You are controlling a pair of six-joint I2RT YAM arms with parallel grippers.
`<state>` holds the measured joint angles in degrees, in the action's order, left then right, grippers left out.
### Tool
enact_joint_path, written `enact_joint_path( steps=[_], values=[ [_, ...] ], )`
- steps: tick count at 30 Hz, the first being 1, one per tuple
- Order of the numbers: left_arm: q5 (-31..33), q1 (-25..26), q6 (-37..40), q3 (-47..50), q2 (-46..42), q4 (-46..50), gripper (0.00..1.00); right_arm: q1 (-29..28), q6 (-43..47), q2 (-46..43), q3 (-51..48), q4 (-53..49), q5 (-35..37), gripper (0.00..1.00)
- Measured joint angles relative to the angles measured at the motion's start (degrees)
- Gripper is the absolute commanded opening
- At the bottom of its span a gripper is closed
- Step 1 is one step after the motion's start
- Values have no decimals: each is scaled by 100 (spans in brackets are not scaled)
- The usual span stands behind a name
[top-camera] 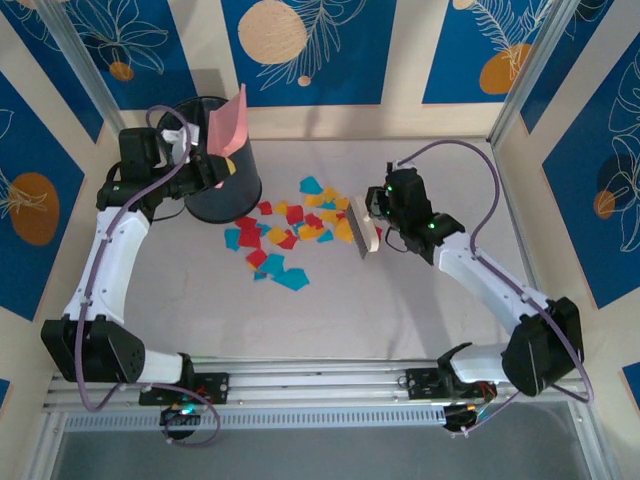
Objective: Sweep away the paper scraps from the table
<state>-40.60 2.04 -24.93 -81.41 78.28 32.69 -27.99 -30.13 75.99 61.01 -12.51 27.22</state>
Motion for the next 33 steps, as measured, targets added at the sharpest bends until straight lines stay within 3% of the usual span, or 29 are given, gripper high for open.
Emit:
enact_joint_path(
  steps=[7,16,33],
  values=[
    [313,166,909,210,-256,516,0,7,-514,824,472,251,350,0],
    [492,345,1504,457,-466,752,0,271,-1023,1915,1106,350,372,0],
    [490,597,1805,509,-483,855,0,459,-1528,1884,988,-278,839,0]
  ],
)
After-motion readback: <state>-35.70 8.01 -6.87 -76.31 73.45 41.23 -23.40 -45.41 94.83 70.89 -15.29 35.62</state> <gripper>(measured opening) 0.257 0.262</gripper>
